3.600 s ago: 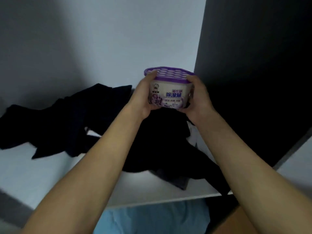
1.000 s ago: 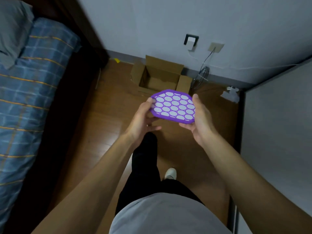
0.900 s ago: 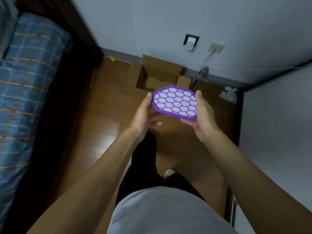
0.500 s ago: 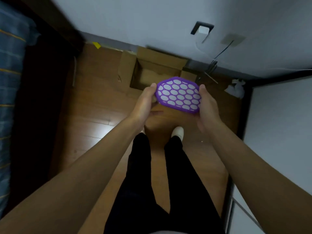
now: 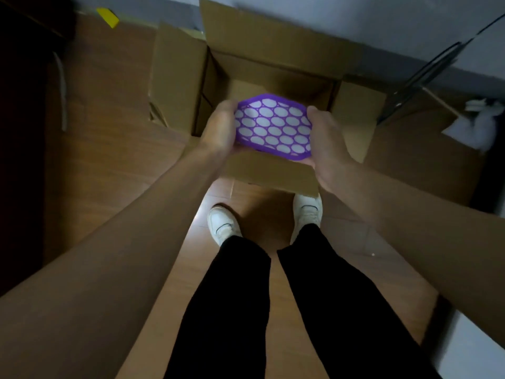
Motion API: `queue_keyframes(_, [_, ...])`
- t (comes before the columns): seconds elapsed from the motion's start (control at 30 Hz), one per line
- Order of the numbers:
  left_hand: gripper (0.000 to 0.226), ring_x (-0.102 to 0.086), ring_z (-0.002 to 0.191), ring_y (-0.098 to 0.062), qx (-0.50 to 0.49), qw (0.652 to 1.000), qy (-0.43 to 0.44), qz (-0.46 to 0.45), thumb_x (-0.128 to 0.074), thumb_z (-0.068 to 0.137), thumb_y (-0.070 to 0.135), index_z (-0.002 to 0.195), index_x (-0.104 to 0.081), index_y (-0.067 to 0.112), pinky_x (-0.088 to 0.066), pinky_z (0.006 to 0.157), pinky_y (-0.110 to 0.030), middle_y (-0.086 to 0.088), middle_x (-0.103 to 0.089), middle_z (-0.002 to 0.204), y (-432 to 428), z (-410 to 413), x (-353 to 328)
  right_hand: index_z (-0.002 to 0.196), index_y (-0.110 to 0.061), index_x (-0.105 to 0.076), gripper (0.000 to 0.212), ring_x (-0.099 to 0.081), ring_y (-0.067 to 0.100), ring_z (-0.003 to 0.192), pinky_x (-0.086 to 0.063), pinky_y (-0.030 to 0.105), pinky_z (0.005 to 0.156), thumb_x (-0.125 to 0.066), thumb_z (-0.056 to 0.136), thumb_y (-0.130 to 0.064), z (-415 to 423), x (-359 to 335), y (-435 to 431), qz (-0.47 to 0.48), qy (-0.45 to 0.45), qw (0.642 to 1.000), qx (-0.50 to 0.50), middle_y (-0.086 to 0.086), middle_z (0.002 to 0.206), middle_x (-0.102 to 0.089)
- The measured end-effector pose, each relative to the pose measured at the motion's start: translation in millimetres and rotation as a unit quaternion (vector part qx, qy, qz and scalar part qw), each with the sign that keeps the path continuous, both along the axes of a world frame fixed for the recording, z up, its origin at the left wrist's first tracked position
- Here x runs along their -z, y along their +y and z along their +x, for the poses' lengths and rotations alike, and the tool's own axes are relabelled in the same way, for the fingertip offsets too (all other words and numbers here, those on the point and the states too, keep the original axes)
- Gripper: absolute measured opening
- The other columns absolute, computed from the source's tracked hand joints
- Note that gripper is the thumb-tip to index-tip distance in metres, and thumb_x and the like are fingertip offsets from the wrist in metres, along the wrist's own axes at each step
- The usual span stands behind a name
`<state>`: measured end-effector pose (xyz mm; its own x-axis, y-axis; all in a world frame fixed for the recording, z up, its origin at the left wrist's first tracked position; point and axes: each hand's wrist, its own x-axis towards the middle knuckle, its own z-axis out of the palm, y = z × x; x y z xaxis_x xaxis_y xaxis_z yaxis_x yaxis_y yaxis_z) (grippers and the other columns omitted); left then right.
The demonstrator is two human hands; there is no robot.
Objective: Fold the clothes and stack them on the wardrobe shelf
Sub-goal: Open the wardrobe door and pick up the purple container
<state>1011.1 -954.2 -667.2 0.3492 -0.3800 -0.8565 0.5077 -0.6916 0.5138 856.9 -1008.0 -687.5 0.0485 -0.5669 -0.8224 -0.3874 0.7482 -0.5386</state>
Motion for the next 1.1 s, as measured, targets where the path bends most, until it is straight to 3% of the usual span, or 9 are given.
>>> queue_keyframes(0.07, [0.032,-0.07,0.076,-0.013,0.002,1.0,0.009,0.004,-0.036,0.102,0.033,0.09,-0.062,0.018,-0.06,0.068,-0.033,0.007,-0.074,0.067,-13,9,35,0.12,-0.03,-0.049,0.031,-0.07,0.016,0.099,-0.06,0.038,0.083,-0.044,0.099,-0.052,7,38,-11,-0.013,0.006,1.0,-0.013,-0.004,0.113,-0.066])
queue_keyframes(0.23, [0.04,-0.07,0.096,-0.018,0.082,0.997,-0.017,0.005,-0.041,0.101,0.046,0.132,-0.048,0.021,-0.061,0.079,-0.038,-0.002,-0.067,0.111,-36,23,139,0.114,-0.031,-0.055,0.04,-0.071,0.017,0.094,-0.06,0.043,0.086,-0.039,0.093,-0.062,22,149,-44,-0.017,0.019,0.999,-0.039,-0.002,0.108,-0.07])
queue_keyframes(0.4, [0.036,-0.068,0.096,-0.021,0.091,0.995,0.018,0.047,-0.052,0.094,0.053,0.111,-0.056,0.022,-0.06,0.084,-0.044,-0.004,-0.067,0.108,-60,26,216,0.124,-0.028,-0.055,0.051,-0.071,0.023,0.097,-0.06,0.046,0.085,-0.038,0.093,-0.065,26,229,-64,0.011,0.019,0.999,-0.044,0.002,0.112,-0.07])
queue_keyframes(0.5, [0.025,-0.069,0.088,-0.019,0.096,0.991,0.041,0.078,-0.055,0.094,0.046,0.092,-0.059,0.022,-0.059,0.082,-0.039,-0.002,-0.071,0.096,-67,20,245,0.117,-0.027,-0.058,0.043,-0.073,0.02,0.091,-0.061,0.046,0.082,-0.041,0.097,-0.061,22,260,-69,0.052,-0.006,0.999,-0.001,0.002,0.105,-0.072])
queue_keyframes(0.67, [0.026,-0.07,0.098,-0.02,0.105,0.989,0.054,0.095,-0.052,0.095,0.041,0.104,-0.062,0.019,-0.058,0.087,-0.042,-0.005,-0.072,0.108,-68,20,268,0.11,-0.026,-0.057,0.037,-0.073,0.015,0.075,-0.062,0.037,0.072,-0.045,0.097,-0.058,13,282,-70,0.091,0.008,0.995,0.033,0.001,0.091,-0.073])
queue_keyframes(0.73, [0.03,-0.068,0.097,-0.02,0.116,0.987,0.045,0.104,-0.05,0.095,0.045,0.105,-0.061,0.02,-0.056,0.089,-0.043,-0.003,-0.07,0.105,-66,23,263,0.123,-0.02,-0.054,0.049,-0.071,0.016,0.083,-0.057,0.032,0.071,-0.041,0.098,-0.06,12,276,-70,0.087,0.034,0.996,0.005,0.003,0.101,-0.072])
queue_keyframes(0.83, [0.06,-0.059,0.12,-0.029,0.16,0.977,-0.039,0.138,-0.053,0.091,0.053,0.135,-0.051,0.013,-0.045,0.106,-0.044,-0.009,-0.06,0.133,-62,25,236,0.141,-0.013,-0.047,0.058,-0.064,0.02,0.103,-0.048,0.028,0.082,-0.037,0.102,-0.054,11,241,-72,0.013,0.107,0.992,-0.062,0.009,0.127,-0.06])
queue_keyframes(0.93, [0.069,-0.051,0.119,-0.022,0.169,0.973,-0.102,0.12,-0.058,0.091,0.048,0.145,-0.039,0.01,-0.036,0.099,-0.027,-0.004,-0.053,0.134,-59,21,172,0.122,-0.012,-0.06,0.034,-0.056,0.021,0.098,-0.041,0.026,0.071,-0.041,0.105,-0.034,11,171,-79,-0.063,0.086,0.992,-0.075,0.004,0.116,-0.058])
queue_keyframes(1.1, [0.028,-0.059,0.097,-0.017,0.111,0.992,-0.049,0.026,-0.057,0.096,0.026,0.123,-0.055,0.02,-0.046,0.079,-0.031,-0.001,-0.062,0.112,-48,14,15,0.083,-0.024,-0.061,0.017,-0.059,0.019,0.093,-0.043,0.035,0.078,-0.052,0.097,-0.023,15,7,-87,-0.104,0.015,0.992,-0.067,0.002,0.095,-0.064])
